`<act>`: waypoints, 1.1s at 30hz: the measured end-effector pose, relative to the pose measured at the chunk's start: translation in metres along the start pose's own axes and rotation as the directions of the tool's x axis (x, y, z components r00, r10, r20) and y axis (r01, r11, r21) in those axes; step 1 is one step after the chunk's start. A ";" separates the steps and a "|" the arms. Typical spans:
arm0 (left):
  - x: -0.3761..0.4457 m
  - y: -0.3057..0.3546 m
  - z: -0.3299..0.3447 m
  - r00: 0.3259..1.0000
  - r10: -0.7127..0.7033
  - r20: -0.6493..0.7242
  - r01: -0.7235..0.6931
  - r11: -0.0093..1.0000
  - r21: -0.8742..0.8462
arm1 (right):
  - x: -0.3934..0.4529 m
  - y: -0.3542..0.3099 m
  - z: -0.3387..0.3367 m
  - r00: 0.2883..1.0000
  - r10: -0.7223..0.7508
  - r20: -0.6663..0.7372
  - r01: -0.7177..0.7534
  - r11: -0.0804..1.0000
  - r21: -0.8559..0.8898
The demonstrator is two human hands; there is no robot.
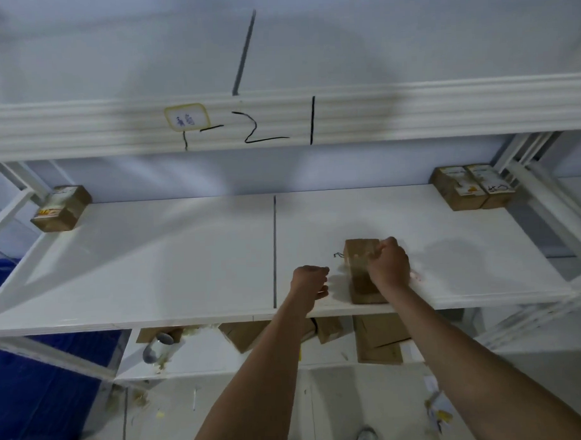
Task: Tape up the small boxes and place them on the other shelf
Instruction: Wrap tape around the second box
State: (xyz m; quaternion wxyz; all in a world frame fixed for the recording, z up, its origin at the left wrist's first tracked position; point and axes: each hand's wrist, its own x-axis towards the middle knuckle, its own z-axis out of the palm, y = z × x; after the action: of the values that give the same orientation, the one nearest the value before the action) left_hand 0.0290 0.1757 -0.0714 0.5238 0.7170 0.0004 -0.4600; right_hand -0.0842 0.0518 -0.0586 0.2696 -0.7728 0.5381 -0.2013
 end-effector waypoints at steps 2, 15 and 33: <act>0.002 0.001 0.014 0.999 -0.024 0.042 0.026 0.998 -0.052 | 0.004 0.013 -0.007 0.997 0.053 0.060 -0.051 0.998 -0.030; 0.008 0.006 0.062 0.992 -0.122 -0.025 0.116 0.979 -0.169 | 0.014 0.036 -0.005 0.948 0.128 0.291 -0.122 0.992 -0.038; 0.017 -0.007 0.065 0.960 -0.248 -0.130 0.167 0.879 -0.446 | 0.023 0.048 -0.002 0.875 0.273 0.399 -0.326 0.943 0.071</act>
State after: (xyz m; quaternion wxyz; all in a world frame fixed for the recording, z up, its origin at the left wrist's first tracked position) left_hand -0.0074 0.1217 -0.0893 0.6143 0.6185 0.2272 -0.4342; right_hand -0.1119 0.0163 -0.0871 0.4494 -0.6842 0.5731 -0.0381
